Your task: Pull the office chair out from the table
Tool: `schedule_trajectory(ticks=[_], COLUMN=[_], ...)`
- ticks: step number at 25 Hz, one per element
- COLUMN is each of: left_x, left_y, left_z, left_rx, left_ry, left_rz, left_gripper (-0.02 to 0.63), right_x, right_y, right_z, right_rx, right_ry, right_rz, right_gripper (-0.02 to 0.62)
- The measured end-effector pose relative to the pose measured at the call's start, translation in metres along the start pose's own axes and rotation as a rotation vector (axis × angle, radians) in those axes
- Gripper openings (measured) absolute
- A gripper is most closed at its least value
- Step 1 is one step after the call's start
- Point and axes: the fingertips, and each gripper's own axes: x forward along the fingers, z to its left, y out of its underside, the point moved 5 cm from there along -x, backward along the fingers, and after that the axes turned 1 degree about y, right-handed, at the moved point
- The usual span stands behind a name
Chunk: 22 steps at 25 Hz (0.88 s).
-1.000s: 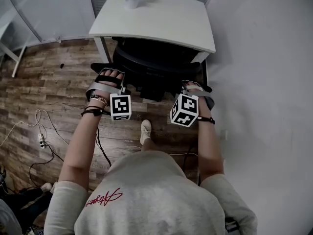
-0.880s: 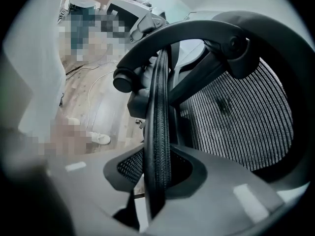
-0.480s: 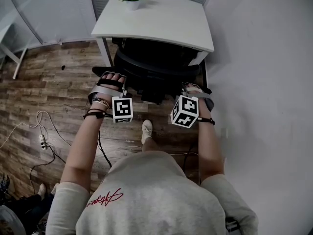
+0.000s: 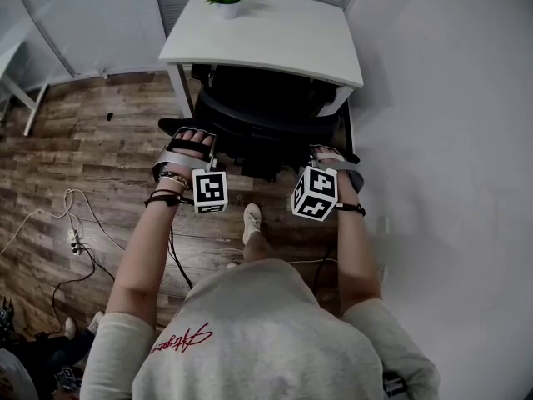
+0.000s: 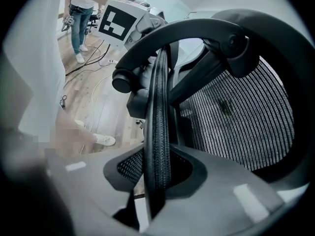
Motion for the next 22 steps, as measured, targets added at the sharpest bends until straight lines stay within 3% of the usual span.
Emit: schedule_trajectory(ticks=[22], left_x=[-0.033], left_y=[-0.008], left_z=[-0.020], left_rx=[-0.009], left_ry=[0.013], left_rz=[0.014], left_gripper=[0.084], right_x=[-0.022], right_y=[-0.003], right_z=[0.026], right_rx=[0.008], right_ry=[-0.015], right_rz=[0.013], right_gripper=[0.100])
